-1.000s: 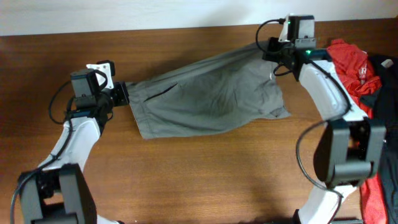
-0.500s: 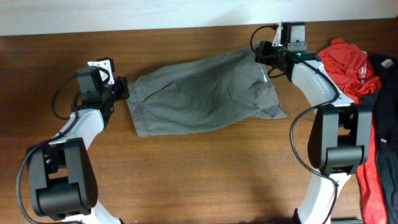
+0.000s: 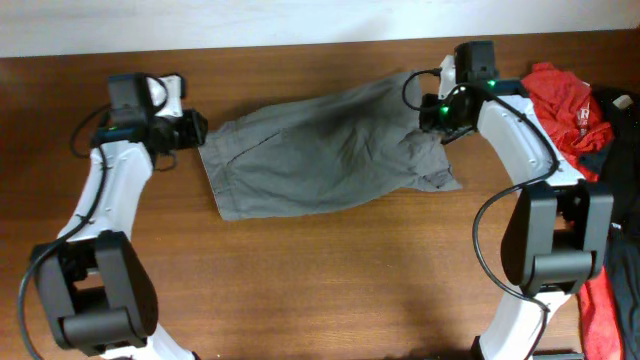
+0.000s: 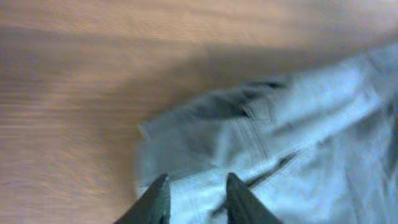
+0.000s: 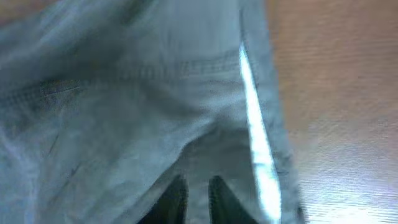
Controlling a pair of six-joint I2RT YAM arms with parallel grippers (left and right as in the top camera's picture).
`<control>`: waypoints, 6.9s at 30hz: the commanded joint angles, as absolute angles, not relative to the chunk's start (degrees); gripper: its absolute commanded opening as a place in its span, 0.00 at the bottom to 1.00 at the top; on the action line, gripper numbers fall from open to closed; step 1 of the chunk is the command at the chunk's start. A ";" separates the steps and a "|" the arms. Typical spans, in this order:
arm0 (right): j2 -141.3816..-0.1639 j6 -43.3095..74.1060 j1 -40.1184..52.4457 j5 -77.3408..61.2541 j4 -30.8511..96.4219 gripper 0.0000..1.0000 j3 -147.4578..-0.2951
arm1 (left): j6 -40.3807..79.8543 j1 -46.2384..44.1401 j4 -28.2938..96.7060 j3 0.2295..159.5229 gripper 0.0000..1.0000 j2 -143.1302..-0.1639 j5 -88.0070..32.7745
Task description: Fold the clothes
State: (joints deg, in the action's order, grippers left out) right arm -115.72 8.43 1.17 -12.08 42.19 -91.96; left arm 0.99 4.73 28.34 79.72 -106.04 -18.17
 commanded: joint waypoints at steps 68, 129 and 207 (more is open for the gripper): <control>-106.67 15.31 -7.49 -3.11 53.30 0.08 -70.06 | -0.89 -6.52 9.63 79.92 0.20 -124.90 -6.59; -104.20 -8.51 -20.75 -63.92 42.24 0.06 -74.17 | 3.66 -8.19 34.39 81.95 0.25 -109.43 -16.67; -114.28 14.24 5.67 -10.70 44.21 0.04 -74.81 | -11.49 7.79 48.80 95.66 0.82 -139.98 -33.06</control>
State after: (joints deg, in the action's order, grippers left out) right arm -113.67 13.72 5.26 -11.81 44.34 -74.94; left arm -10.94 11.38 48.05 98.32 -131.02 -33.98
